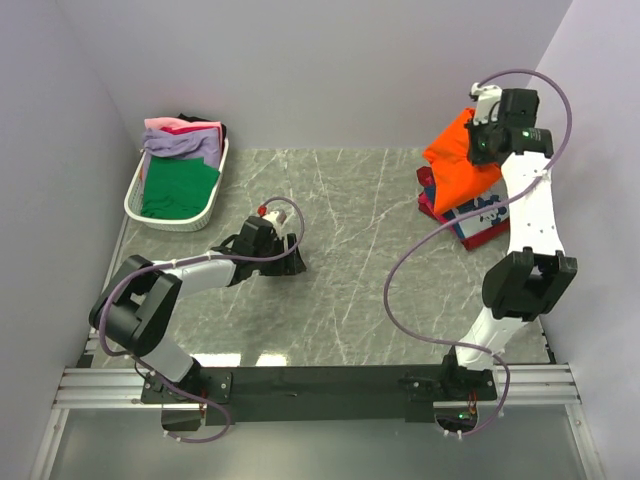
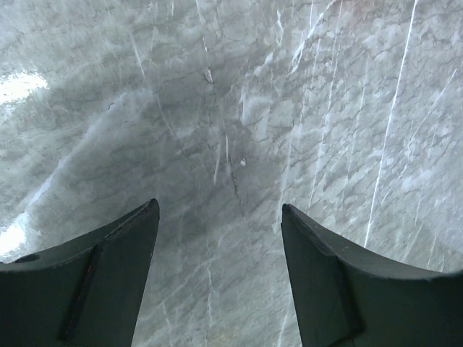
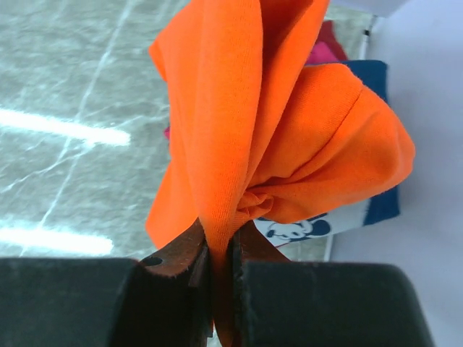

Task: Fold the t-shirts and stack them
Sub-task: Neatly place the folded tshirt to the corner

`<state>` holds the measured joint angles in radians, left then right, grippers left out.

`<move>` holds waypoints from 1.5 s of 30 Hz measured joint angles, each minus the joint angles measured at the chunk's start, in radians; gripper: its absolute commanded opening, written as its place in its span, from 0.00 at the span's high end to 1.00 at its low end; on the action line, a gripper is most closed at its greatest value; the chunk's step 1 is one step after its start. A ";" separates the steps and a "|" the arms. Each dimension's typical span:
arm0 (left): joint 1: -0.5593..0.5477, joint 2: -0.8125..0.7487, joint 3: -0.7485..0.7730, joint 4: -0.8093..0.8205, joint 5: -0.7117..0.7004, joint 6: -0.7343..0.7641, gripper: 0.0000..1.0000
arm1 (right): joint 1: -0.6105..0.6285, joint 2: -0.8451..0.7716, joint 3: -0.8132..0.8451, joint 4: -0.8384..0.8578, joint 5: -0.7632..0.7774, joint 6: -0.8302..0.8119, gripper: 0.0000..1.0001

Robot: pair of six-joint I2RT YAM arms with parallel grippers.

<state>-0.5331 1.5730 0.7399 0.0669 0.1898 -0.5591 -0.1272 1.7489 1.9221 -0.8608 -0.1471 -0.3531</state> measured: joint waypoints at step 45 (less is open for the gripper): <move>0.000 -0.103 0.003 -0.051 -0.076 -0.008 0.25 | -0.015 -0.147 -0.548 0.513 0.530 0.310 0.08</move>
<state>-0.5331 1.4700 0.7429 0.0154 0.1143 -0.5671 -0.1425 1.6016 1.3743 -0.3473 0.3828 -0.0433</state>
